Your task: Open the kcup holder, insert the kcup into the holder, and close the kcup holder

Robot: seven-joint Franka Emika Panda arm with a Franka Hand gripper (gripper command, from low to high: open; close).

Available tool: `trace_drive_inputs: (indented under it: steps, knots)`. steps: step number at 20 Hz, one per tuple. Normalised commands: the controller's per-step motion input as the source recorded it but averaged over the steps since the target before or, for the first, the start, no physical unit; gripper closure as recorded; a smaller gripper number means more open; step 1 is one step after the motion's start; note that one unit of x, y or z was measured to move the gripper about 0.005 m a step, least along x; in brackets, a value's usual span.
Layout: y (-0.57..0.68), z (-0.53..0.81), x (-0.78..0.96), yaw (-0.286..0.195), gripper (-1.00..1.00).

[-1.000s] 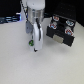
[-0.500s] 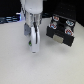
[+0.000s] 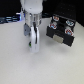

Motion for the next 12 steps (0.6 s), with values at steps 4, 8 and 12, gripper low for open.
trace_drive_inputs:
  steps: [4, 8, 12]
  knots:
    - [0.28, 0.66, 0.09, 0.034, 1.00]
    - [0.41, 0.87, 0.23, 0.037, 1.00]
    - [0.47, 0.87, 0.22, 0.050, 1.00]
